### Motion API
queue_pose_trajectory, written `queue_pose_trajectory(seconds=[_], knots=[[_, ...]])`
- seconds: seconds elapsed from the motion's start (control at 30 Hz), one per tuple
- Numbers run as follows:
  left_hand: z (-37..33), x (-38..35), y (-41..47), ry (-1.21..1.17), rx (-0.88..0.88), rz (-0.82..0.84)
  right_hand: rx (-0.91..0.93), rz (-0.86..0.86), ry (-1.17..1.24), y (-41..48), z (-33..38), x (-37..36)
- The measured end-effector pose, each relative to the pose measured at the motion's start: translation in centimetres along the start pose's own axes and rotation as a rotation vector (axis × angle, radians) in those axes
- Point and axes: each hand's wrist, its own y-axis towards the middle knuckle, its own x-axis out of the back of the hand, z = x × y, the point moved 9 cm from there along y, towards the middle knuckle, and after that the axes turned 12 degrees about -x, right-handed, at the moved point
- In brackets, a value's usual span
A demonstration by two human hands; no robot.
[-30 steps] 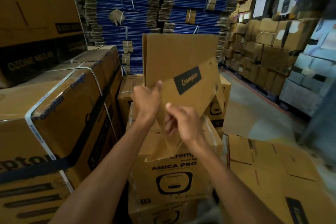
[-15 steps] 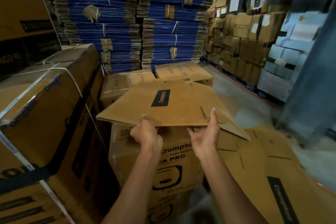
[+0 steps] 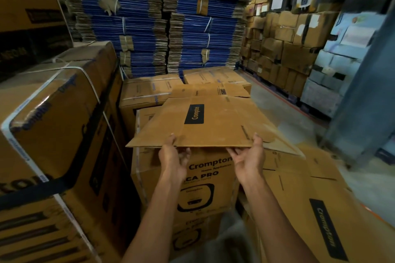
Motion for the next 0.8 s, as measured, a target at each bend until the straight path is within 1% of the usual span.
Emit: queue_pose_trajectory(seconds=[0.1, 0.2, 0.5, 0.63, 0.8], knots=[[-0.1, -0.6, -0.1, 0.025, 0.015, 0.074, 0.012, 0.039, -0.005, -0.5, 1.0, -0.3], [-0.3, -1.0, -0.3, 0.052, -0.025, 0.12, 0.021, 0.077, -0.028, -0.8, 2.1, -0.5], [1.2, -3.5, -4.0, -0.013, -0.097, 0.186, 0.098, 0.149, -0.125, -2.1, 6.4, 1.4], [3.4, -6.1, -6.8, 0.014, -0.124, 0.225, 0.114, 0.146, -0.122, -2.7, 10.0, 4.0], [8.4, -10.8, -11.6, 0.035, -0.119, 0.288, 0.17, 0.108, -0.132, -3.8, 17.4, 9.5]])
